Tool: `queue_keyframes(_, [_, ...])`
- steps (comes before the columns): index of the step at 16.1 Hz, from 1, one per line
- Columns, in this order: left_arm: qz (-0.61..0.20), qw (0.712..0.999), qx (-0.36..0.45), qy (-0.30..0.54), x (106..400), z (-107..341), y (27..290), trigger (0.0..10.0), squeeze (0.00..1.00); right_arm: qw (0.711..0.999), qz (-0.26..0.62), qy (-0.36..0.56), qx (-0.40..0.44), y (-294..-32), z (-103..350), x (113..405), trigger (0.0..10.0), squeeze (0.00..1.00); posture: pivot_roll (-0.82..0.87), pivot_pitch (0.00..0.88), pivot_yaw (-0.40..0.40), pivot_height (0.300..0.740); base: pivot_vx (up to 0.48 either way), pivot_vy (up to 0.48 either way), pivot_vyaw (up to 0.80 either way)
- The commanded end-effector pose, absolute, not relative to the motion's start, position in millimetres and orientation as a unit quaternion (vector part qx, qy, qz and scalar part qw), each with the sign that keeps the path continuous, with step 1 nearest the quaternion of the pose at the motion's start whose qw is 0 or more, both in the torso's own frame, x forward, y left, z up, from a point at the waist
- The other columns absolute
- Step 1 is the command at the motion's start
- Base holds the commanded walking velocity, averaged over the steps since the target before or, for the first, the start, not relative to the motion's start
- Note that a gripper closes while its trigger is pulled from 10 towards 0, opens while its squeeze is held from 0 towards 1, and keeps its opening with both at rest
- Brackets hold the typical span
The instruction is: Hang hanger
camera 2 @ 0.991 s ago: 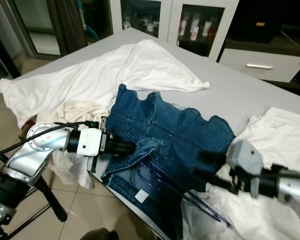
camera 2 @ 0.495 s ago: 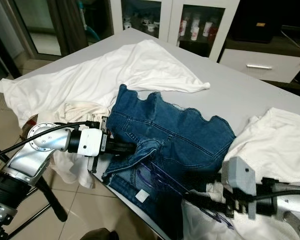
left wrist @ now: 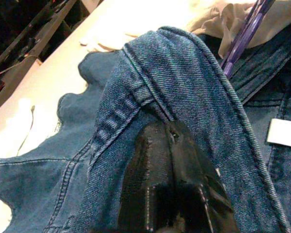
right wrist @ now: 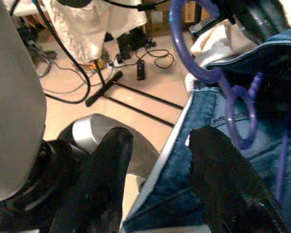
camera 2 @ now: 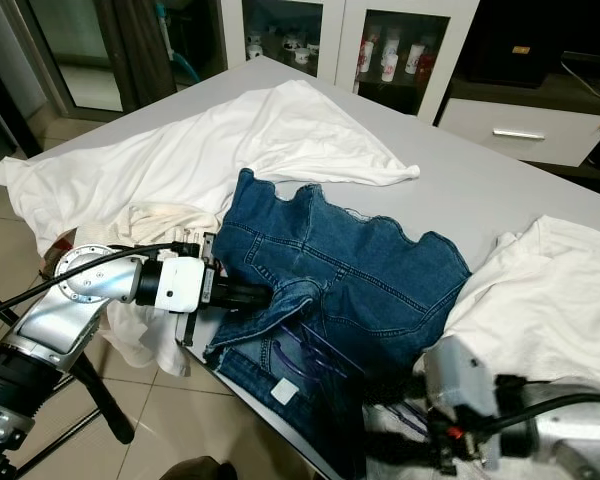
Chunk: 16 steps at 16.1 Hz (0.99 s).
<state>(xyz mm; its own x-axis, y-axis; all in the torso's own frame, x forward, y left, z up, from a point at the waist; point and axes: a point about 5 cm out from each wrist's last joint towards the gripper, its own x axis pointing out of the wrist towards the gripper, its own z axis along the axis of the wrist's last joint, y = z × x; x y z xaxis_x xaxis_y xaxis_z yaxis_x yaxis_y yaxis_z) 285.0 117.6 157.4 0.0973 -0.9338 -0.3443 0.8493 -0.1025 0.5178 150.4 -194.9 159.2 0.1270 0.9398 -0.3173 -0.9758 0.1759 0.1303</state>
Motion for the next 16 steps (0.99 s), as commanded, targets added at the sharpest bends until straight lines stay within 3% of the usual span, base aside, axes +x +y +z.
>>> queue_keyframes(1, [-0.67, 0.663, 0.327, -0.061, 284.9, 155.9, 117.6, 0.0, 0.0, 0.735, 0.655, 0.166, -0.056, -186.9, 160.6, 146.5, 10.0, 0.0, -0.03, 0.059, -0.009, 0.74, 0.0, 0.0, 0.0])
queue_keyframes(4, [-0.67, 0.663, 0.327, -0.062, 286.1, 156.4, 116.0, 0.0, 0.0, 0.731, 0.655, 0.185, -0.048, -176.2, 145.4, 150.6, 10.0, 0.0, -0.03, 0.059, -0.009, 0.74, 0.0, 0.0, 0.0])
queue_keyframes(10, [-0.669, 0.665, 0.328, -0.063, 284.6, 156.7, 117.3, 0.0, 0.0, 0.783, 0.588, 0.191, -0.074, -164.4, 124.5, 183.9, 10.0, 0.0, -0.01, 0.059, -0.013, 0.74, 0.0, 0.0, 0.0])
queue_keyframes(16, [-0.666, 0.667, 0.328, -0.064, 284.9, 157.2, 116.7, 0.0, 0.0, 0.81, 0.548, 0.185, -0.099, -163.2, 124.4, 203.2, 10.0, 0.0, -0.01, 0.061, -0.016, 0.74, 0.0, 0.0, 0.0])
